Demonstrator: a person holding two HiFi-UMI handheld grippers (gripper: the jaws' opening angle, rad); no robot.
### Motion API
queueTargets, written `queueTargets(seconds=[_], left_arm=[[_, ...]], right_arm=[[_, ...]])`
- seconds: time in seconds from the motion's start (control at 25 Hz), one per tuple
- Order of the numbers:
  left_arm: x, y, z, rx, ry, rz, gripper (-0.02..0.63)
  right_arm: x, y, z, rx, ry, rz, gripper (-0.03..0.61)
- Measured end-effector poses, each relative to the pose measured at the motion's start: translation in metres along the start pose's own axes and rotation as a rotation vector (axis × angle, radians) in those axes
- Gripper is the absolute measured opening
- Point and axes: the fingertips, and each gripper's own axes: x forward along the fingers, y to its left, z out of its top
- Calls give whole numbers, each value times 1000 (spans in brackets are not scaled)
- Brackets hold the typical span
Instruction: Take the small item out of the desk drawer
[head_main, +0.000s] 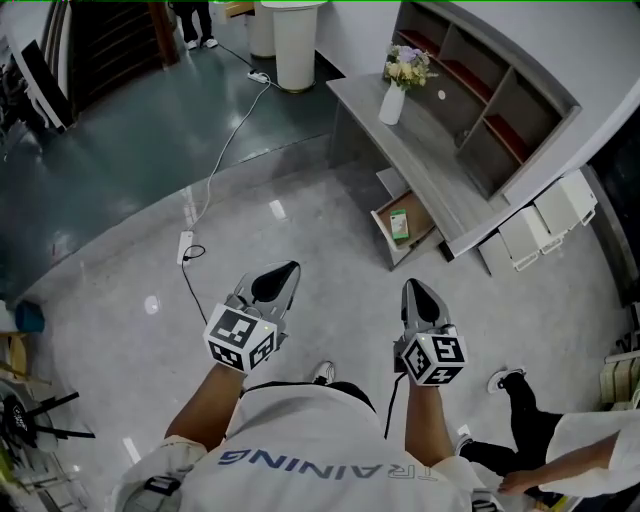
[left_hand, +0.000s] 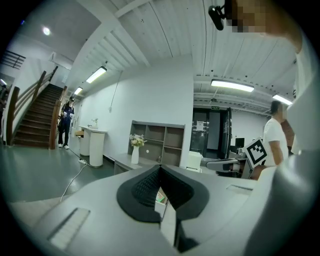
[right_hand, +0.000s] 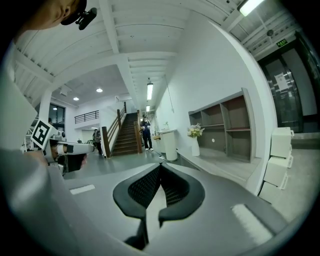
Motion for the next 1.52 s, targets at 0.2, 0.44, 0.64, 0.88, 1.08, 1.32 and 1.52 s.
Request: queueTargets(seconds=[0.2,0.44,0.64,0.88,1.08,1.32,1.52], left_arm=[[46,-9,2,20,23,4,-2],[88,-13,16,46,26,-25,-2],[133,-15,32,66,18,-91,-2],[192,-8,42,66,22,-219,-2],[248,17,50,73,43,-318,-2],[313,75,69,95,76,-401,-2],[359,128,66,77,125,-448,-2]], right_arm=[[19,-49,5,34,-13,-5,17],[34,-79,14,59,-37,-29,17],[41,-111,34,57,-70,-96,17],[54,-148,50,63,-88,-241,17],[86,-163,53,80,-65,-340,17],[138,-182,75,106,-63,-474,17],[192,-180,75,122,-28,-530,17]])
